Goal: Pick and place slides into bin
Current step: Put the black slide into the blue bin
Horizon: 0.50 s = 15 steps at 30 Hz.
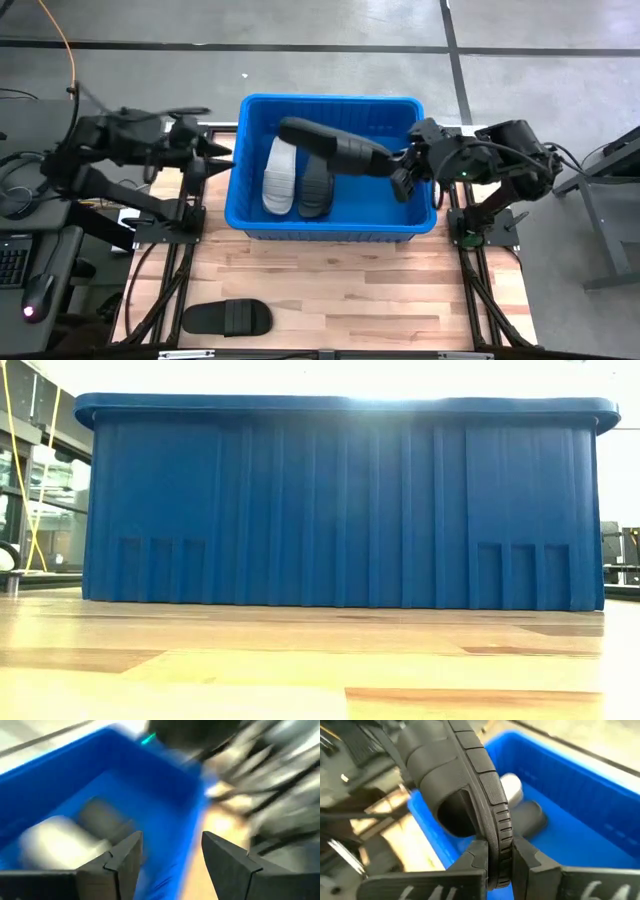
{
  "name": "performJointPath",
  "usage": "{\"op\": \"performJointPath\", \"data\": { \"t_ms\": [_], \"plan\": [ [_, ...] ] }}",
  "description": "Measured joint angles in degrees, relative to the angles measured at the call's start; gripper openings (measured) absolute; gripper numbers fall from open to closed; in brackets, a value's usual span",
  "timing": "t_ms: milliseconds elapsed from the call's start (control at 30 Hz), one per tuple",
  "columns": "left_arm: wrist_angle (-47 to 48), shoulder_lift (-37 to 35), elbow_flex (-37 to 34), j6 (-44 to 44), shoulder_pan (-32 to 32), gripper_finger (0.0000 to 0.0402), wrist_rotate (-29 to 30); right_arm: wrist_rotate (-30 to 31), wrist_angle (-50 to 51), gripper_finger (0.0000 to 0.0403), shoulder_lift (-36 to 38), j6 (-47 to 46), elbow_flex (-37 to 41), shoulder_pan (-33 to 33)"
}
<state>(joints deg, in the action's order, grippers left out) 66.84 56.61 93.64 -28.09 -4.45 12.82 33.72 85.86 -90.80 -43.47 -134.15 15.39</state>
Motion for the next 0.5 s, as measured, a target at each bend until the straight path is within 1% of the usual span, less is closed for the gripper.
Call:
{"op": "performJointPath", "data": {
  "t_ms": [67,133,167,200,300,333,400,467,500],
  "plan": [
    [-12.96,-5.18,-6.78,0.66,-0.11,0.0192,-6.61,0.41,-4.18,0.0014,-0.04,1.42,0.00,0.44],
    [-24.44,-8.55,-12.35,0.47,-0.07,0.0188,-9.52,0.06,-8.09,0.0014,-0.54,3.13,0.00,0.39],
    [-28.14,-10.06,-14.57,-0.09,-0.04,0.0187,-10.16,0.14,-9.01,0.0013,-0.94,3.01,0.02,0.19],
    [-30.07,-11.32,-16.63,-0.71,-0.04,0.0185,-9.97,0.19,-9.60,0.0011,-1.39,2.96,0.09,0.03],
    [-33.09,-13.95,-22.85,-3.69,-0.07,0.0184,-4.59,0.69,-13.76,0.0010,-2.71,4.47,0.20,0.00],
    [-35.50,-14.49,-24.85,-3.72,-0.11,0.0184,-3.84,0.99,-15.84,0.0010,-3.16,4.69,0.20,-0.02],
    [-41.52,-15.08,-28.36,-3.04,-0.09,0.0184,-4.18,1.13,-19.37,0.0010,-3.87,4.56,0.92,0.00],
    [-44.48,-15.30,-30.91,-2.95,-0.04,0.0184,-5.14,0.49,-22.55,0.0010,-4.06,4.64,3.54,0.03],
    [-45.47,-15.31,-31.80,-3.73,0.04,0.0184,-4.13,-0.02,-25.07,0.0010,-4.13,4.78,5.51,0.03]
  ]
}}
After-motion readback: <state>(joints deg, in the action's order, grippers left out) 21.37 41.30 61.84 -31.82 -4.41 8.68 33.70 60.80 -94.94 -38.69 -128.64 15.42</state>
